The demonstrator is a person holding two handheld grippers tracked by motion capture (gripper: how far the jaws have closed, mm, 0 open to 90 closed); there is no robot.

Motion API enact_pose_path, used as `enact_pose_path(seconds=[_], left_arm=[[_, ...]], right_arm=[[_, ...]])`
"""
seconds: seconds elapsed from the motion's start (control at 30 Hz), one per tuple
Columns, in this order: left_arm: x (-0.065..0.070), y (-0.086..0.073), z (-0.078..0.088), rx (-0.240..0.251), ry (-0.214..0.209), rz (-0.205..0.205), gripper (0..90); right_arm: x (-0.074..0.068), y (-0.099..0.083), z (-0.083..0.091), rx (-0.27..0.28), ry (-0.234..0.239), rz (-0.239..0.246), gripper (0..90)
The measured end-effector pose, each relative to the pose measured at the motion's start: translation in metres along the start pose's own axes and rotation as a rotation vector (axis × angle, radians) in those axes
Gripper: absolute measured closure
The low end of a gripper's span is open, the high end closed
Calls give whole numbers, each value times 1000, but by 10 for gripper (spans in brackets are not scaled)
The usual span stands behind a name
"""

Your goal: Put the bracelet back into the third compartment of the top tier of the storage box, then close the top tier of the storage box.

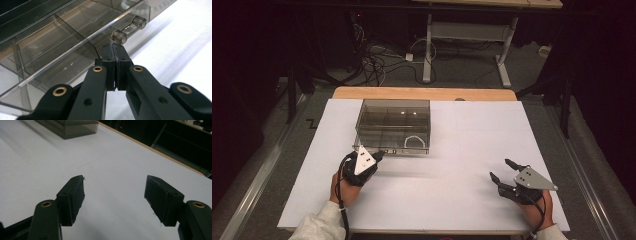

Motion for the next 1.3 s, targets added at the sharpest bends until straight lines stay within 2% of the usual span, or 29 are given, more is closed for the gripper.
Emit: enact_pose_path(seconds=[1.3], left_arm=[[-3, 5, -7, 6, 10, -9, 860]], right_arm=[[-2, 1, -6, 0, 18, 7, 326]])
Point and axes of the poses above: each handheld gripper's, and its own axes: z roughly backward along the jaws, y roughly out of its top, x roughly to its right, the point moved 7 cm from there along -z, roughly forward along the jaws, and after that the axes turned 12 degrees about z, right-handed, at the moved point
